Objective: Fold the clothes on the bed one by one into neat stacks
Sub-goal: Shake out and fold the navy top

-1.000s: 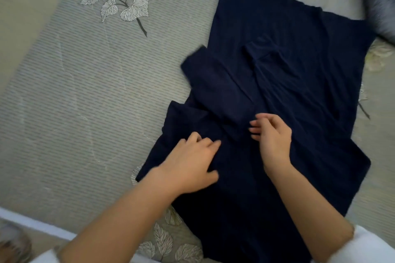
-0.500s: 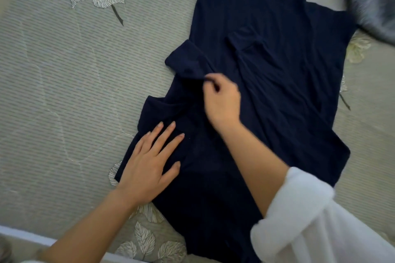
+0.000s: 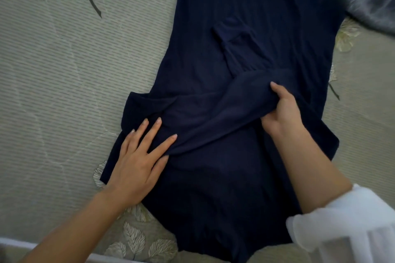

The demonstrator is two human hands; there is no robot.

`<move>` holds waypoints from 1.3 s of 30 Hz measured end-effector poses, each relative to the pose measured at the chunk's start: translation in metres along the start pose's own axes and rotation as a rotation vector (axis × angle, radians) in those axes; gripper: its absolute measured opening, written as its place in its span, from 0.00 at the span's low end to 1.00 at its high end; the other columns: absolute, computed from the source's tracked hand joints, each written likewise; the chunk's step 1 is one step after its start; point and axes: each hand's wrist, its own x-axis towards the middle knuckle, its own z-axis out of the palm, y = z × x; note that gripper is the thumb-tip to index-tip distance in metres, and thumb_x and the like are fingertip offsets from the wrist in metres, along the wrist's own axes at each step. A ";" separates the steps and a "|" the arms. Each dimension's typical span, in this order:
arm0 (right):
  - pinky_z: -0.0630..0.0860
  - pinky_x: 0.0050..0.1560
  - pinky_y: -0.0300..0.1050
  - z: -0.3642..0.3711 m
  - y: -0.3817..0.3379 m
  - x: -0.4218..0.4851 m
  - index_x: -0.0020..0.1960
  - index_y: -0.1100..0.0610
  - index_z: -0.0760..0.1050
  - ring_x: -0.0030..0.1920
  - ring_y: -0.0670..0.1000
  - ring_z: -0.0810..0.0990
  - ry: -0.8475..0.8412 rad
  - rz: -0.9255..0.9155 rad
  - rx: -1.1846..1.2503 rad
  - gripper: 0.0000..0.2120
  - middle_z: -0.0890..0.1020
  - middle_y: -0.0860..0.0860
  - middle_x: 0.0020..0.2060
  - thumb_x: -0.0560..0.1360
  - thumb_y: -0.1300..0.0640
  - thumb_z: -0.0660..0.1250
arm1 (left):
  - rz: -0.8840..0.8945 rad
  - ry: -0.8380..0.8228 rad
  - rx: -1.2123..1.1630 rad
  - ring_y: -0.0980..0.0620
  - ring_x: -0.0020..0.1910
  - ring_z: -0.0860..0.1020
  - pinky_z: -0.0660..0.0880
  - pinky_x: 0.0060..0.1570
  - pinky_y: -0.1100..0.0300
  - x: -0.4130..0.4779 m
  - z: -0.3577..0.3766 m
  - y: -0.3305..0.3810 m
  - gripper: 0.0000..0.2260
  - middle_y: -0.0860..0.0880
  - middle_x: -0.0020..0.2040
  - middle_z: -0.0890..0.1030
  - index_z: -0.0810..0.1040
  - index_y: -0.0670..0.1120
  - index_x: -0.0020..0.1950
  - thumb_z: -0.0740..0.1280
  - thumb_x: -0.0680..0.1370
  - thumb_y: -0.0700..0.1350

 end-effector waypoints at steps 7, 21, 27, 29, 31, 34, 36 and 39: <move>0.78 0.58 0.54 -0.006 -0.047 0.009 0.59 0.58 0.77 0.56 0.55 0.82 0.034 -0.378 0.060 0.12 0.83 0.54 0.55 0.75 0.63 0.68 | 0.083 0.006 -0.079 0.47 0.77 0.51 0.45 0.74 0.48 -0.004 -0.004 0.041 0.20 0.49 0.78 0.57 0.63 0.58 0.74 0.51 0.82 0.53; 0.80 0.46 0.43 -0.081 -0.045 0.047 0.51 0.54 0.74 0.43 0.47 0.80 0.250 -0.415 -0.320 0.10 0.80 0.47 0.42 0.76 0.67 0.63 | -0.171 -0.090 0.155 0.46 0.76 0.35 0.42 0.74 0.44 0.026 0.009 0.035 0.29 0.46 0.78 0.38 0.44 0.57 0.78 0.44 0.78 0.62; 0.57 0.71 0.50 -0.096 -0.022 0.040 0.76 0.61 0.55 0.72 0.59 0.60 0.503 -0.682 -1.163 0.36 0.61 0.60 0.73 0.74 0.55 0.69 | -0.163 -0.071 0.174 0.46 0.76 0.34 0.40 0.73 0.44 0.024 0.017 0.035 0.30 0.45 0.78 0.37 0.43 0.55 0.78 0.44 0.78 0.63; 0.52 0.73 0.52 -0.097 0.003 0.022 0.78 0.57 0.52 0.76 0.58 0.53 0.263 -0.847 -1.383 0.36 0.55 0.58 0.76 0.76 0.50 0.65 | -0.153 -0.054 0.183 0.46 0.76 0.35 0.41 0.73 0.44 0.022 0.018 0.036 0.30 0.44 0.78 0.39 0.44 0.54 0.78 0.45 0.78 0.62; 0.46 0.75 0.52 -0.103 0.032 0.003 0.79 0.51 0.49 0.78 0.54 0.45 0.025 -0.866 -1.584 0.33 0.48 0.54 0.78 0.79 0.45 0.59 | -0.128 -0.045 0.196 0.47 0.77 0.38 0.40 0.73 0.45 0.020 0.018 0.037 0.29 0.44 0.78 0.42 0.46 0.52 0.79 0.45 0.79 0.60; 0.39 0.76 0.50 -0.125 0.077 -0.025 0.78 0.46 0.40 0.77 0.51 0.35 -0.217 -0.786 -1.833 0.30 0.39 0.48 0.78 0.80 0.41 0.48 | -0.012 -0.073 0.244 0.48 0.77 0.44 0.40 0.73 0.48 0.009 0.020 0.038 0.27 0.44 0.79 0.47 0.50 0.49 0.78 0.47 0.80 0.56; 0.35 0.75 0.47 -0.146 0.094 -0.042 0.77 0.45 0.36 0.76 0.49 0.33 -0.258 -0.768 -1.855 0.30 0.37 0.46 0.76 0.80 0.41 0.45 | 0.077 -0.115 0.263 0.48 0.77 0.47 0.43 0.74 0.48 -0.004 0.023 0.039 0.27 0.44 0.79 0.50 0.53 0.47 0.78 0.47 0.81 0.55; 0.34 0.75 0.45 -0.185 0.104 -0.064 0.76 0.45 0.35 0.75 0.47 0.31 -0.298 -0.713 -1.921 0.29 0.37 0.44 0.76 0.80 0.40 0.44 | 0.175 -0.219 0.289 0.47 0.77 0.47 0.46 0.74 0.48 -0.027 0.022 0.038 0.28 0.43 0.79 0.50 0.53 0.46 0.78 0.46 0.81 0.57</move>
